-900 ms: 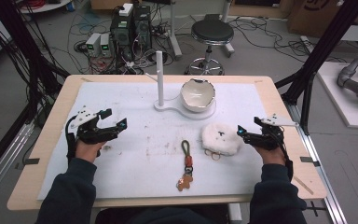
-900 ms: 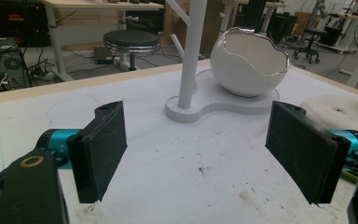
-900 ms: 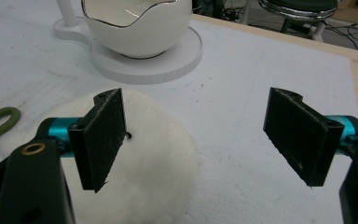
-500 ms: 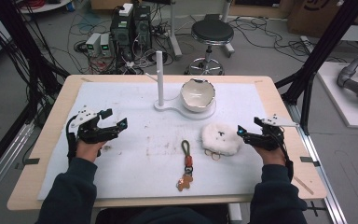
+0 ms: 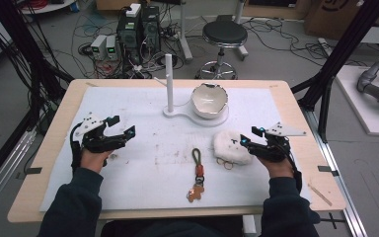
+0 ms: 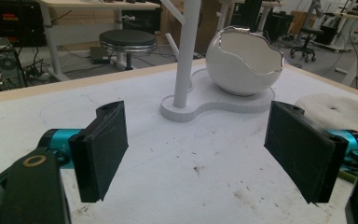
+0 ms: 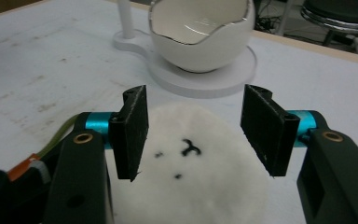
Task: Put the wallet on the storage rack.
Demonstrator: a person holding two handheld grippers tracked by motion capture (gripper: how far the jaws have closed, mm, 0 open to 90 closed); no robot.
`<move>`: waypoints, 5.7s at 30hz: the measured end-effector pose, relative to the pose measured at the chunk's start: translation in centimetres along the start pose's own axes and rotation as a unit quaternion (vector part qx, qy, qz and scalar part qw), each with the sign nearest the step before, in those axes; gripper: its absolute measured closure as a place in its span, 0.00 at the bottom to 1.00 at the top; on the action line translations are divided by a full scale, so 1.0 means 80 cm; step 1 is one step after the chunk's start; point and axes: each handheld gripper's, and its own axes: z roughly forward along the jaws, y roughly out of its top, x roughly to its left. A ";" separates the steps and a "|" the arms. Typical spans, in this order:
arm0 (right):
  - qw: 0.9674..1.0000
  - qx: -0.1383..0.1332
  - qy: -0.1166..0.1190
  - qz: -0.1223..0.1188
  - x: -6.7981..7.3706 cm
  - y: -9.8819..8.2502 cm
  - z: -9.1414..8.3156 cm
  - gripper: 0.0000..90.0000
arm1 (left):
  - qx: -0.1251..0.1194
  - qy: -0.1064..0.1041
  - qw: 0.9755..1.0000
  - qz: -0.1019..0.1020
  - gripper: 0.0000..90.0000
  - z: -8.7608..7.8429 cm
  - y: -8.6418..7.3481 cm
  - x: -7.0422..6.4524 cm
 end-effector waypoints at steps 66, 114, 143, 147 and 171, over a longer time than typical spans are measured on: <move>0.992 0.097 -0.070 0.042 -0.035 -0.034 0.020 0.40 | 0.014 -0.001 1.000 -0.008 0.25 0.003 -0.005 0.004; 0.974 -0.074 0.206 -0.056 0.079 0.025 0.030 0.88 | 0.014 -0.253 0.967 0.012 0.83 0.061 0.007 -0.111; 0.969 -0.079 0.235 0.005 0.068 0.025 0.038 0.85 | 0.031 -0.229 0.972 0.031 0.78 0.063 0.007 -0.116; 0.977 -0.093 0.192 -0.019 0.068 0.037 0.032 0.86 | 0.044 -0.183 0.982 0.012 0.56 0.062 0.006 -0.102; 0.990 -0.069 0.037 -0.114 -0.020 0.159 0.064 0.86 | 0.017 -0.079 0.996 -0.048 0.30 0.024 0.008 -0.014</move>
